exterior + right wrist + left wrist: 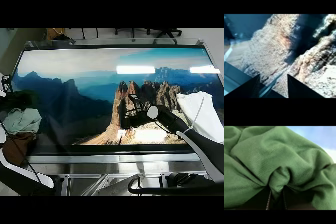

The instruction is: Fold the shirts.

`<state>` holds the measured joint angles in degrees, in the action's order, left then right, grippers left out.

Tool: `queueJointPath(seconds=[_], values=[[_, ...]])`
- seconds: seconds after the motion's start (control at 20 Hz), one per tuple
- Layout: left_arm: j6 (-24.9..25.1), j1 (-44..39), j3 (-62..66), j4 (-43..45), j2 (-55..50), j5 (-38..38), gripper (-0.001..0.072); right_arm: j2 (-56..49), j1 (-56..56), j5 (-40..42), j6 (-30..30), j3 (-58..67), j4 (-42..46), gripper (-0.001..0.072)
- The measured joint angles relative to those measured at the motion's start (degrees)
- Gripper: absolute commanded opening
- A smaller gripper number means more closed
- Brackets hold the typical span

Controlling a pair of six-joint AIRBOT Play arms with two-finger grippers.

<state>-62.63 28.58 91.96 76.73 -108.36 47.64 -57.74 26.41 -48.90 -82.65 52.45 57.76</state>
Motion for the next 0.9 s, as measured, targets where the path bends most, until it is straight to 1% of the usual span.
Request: queueJointPath(seconds=[0.05, 0.15, 0.2, 0.25, 0.3, 0.45, 0.55, 0.7, 0.8, 0.85, 0.9], values=[[-0.8, -0.6, 0.7, 0.2, 1.0, 1.8, 0.0015, 0.0, 0.0, 0.0, 0.0, 0.0, -0.2, 0.0201], [-2.3, -2.9, 4.0, 0.2, 4.4, 3.5, 0.0015, 0.1, 0.0, 0.0, -0.1, 0.0, -0.5, 0.0200], [-3.2, -4.5, 6.5, -0.2, 6.6, 4.9, 0.0015, 0.2, 0.0, 0.0, -0.7, 0.0, -0.7, 0.0176], [-4.0, -6.4, 9.0, -0.2, 8.7, 6.5, 0.0015, 0.4, 0.0, 0.0, -1.9, 0.0, -0.7, 0.0050], [-4.8, -8.8, 11.6, -0.4, 11.1, 8.0, 0.0016, 0.6, -0.2, 0.0, -2.9, 0.0, -0.9, 0.0024], [-8.5, -16.8, 17.7, -0.7, 19.1, 11.6, 0.0016, 2.4, -2.1, -0.1, -4.5, 0.1, -0.9, 0.0024], [-10.9, -22.9, 18.6, -0.6, 23.8, 16.6, 0.0016, 4.9, -5.0, -0.9, -5.0, 0.2, -1.0, 0.0024], [-14.0, -33.0, 13.8, -0.6, 29.8, 24.1, 0.0016, 9.8, -11.5, -3.9, -5.4, 0.2, -1.0, 0.0031], [-16.0, -39.8, 7.7, -0.4, 32.2, 26.5, 0.0016, 12.7, -16.1, -6.4, -4.8, 0.2, -0.9, 0.0032], [-16.7, -43.5, 4.0, -0.4, 33.2, 26.9, 0.0017, 13.9, -18.2, -7.6, -4.2, 0.2, -0.9, 0.0057], [-17.4, -46.9, 0.3, -0.4, 33.6, 26.7, 0.0019, 14.8, -19.8, -8.9, -3.6, 0.2, -1.0, 0.0227]])
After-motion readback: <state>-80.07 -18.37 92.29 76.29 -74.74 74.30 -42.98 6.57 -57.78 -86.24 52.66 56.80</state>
